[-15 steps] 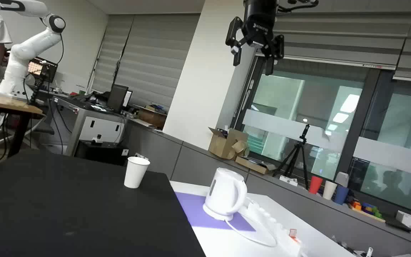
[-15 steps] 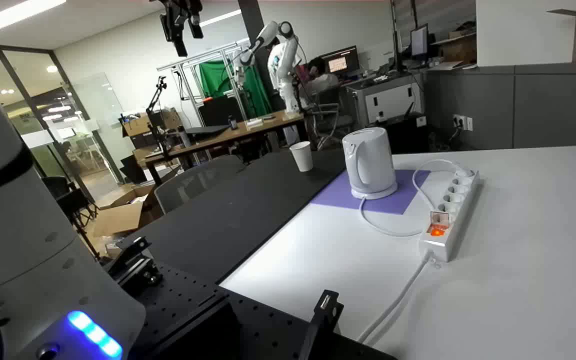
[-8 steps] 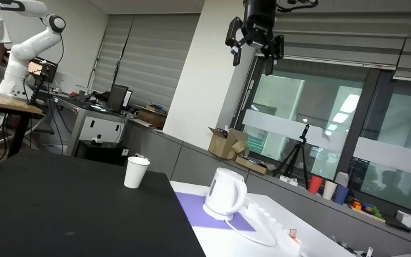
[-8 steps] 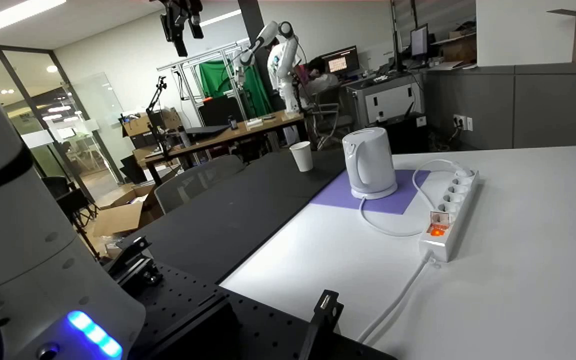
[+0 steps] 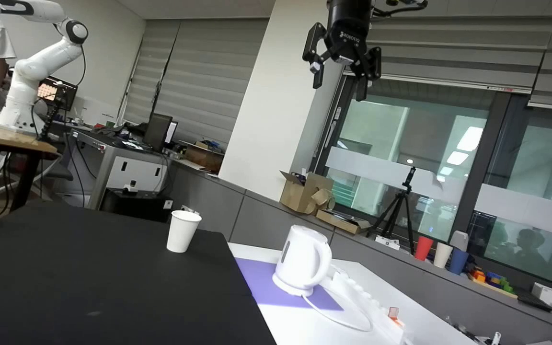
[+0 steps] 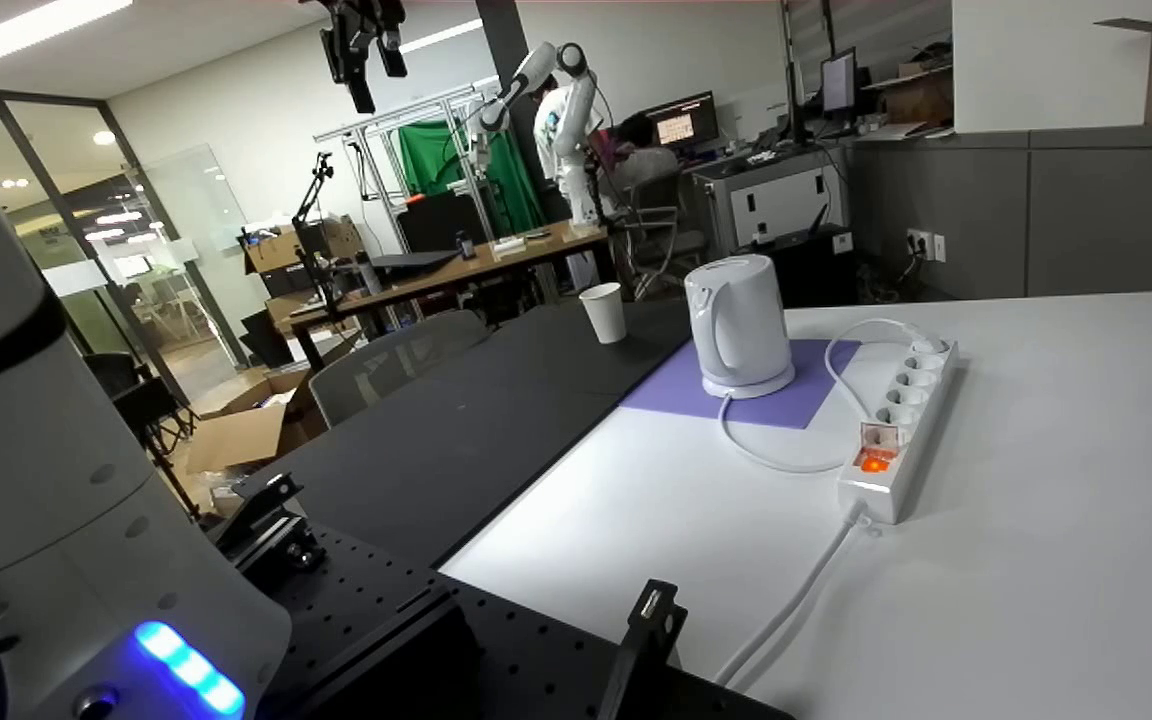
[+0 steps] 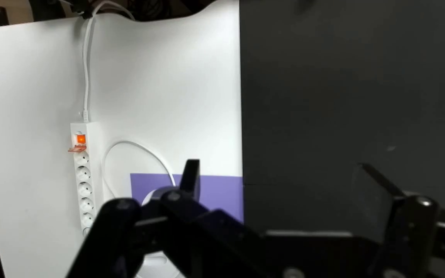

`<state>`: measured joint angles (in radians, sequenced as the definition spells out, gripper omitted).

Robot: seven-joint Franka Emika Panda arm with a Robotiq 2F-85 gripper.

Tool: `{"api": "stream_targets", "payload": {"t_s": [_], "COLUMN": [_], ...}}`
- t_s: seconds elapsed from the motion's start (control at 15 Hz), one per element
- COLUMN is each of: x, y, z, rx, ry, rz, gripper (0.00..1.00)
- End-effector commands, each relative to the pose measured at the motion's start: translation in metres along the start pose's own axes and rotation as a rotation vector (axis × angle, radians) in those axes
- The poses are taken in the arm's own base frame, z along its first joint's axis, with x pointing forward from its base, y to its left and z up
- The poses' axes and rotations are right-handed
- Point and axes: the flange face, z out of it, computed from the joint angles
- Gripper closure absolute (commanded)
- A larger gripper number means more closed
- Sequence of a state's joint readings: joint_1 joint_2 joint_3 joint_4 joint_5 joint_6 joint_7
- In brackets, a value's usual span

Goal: Turn on the kettle

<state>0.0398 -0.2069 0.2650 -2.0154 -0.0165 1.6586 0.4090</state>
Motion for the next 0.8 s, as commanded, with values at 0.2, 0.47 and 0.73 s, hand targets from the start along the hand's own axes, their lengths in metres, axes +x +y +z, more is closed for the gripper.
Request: {"api": "stream_targets", "payload": {"t_s": [0.2,0.47,0.73], "x": [0.0,0.009,0.039], "y": [0.0,0.01,0.039], "z": [0.0,0.001,0.016], "rx": [0.0,-0.012,-0.02], "ry": [-0.001,0.048,0.126], "rz": [0.0,0.015,0.056], "gripper": [0.0,0.0,0.27]}}
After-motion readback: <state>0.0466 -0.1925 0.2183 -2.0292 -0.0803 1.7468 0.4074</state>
